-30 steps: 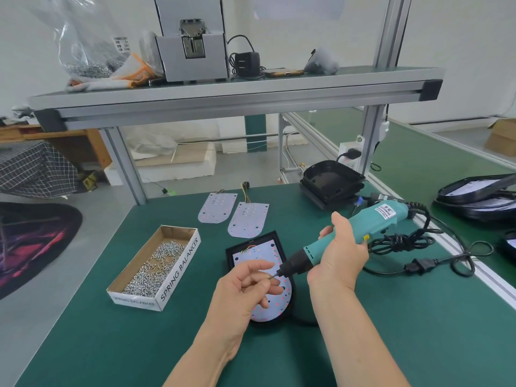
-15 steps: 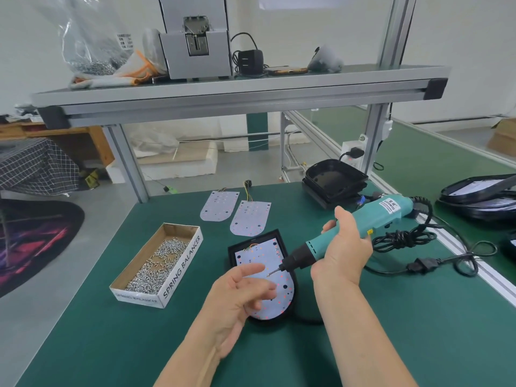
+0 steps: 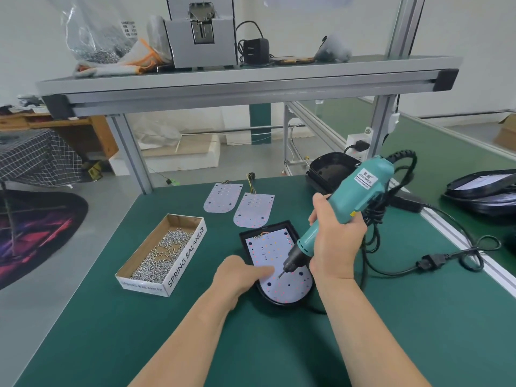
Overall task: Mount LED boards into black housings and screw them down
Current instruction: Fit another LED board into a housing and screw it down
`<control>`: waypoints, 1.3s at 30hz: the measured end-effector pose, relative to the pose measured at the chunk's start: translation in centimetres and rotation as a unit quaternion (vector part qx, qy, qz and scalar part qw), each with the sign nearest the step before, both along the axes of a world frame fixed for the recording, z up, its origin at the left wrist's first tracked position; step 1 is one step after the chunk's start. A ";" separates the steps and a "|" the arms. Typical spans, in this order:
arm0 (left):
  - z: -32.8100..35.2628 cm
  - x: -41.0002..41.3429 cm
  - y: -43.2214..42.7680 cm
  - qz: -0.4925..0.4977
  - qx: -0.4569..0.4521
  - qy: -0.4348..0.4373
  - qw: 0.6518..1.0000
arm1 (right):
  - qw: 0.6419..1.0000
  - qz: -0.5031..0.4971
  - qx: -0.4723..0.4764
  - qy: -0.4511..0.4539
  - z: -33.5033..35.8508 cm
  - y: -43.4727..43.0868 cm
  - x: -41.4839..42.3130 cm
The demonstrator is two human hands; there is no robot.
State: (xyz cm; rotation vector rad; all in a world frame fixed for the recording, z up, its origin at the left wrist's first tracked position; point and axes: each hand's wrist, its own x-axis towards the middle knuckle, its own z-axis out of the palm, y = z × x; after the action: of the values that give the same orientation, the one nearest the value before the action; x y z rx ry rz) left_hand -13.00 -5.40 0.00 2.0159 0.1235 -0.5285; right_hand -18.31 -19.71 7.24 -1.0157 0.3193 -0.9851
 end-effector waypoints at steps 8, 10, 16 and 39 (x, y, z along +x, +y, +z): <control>-0.5 0.1 -0.8 -0.004 -0.053 0.022 0.998 | 0.992 -0.011 -0.127 0.019 -1.1 -0.6 0.0; -0.5 0.3 -0.9 -0.004 -0.059 0.031 0.998 | 0.991 -0.009 -0.130 0.029 -1.3 -0.7 0.2; -0.5 0.3 -0.9 -0.002 -0.061 0.038 0.997 | 0.989 0.011 -0.139 0.050 -2.3 -0.5 0.8; -0.6 0.4 -0.8 -0.004 -0.065 0.037 0.997 | 0.984 0.019 -0.167 0.056 -2.5 -0.3 1.8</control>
State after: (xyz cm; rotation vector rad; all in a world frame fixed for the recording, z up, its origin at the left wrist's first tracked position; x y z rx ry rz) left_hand -12.59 -6.19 -0.63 1.8717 0.1222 -0.6008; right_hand -16.52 -20.04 4.70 -1.3809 0.2296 -0.9688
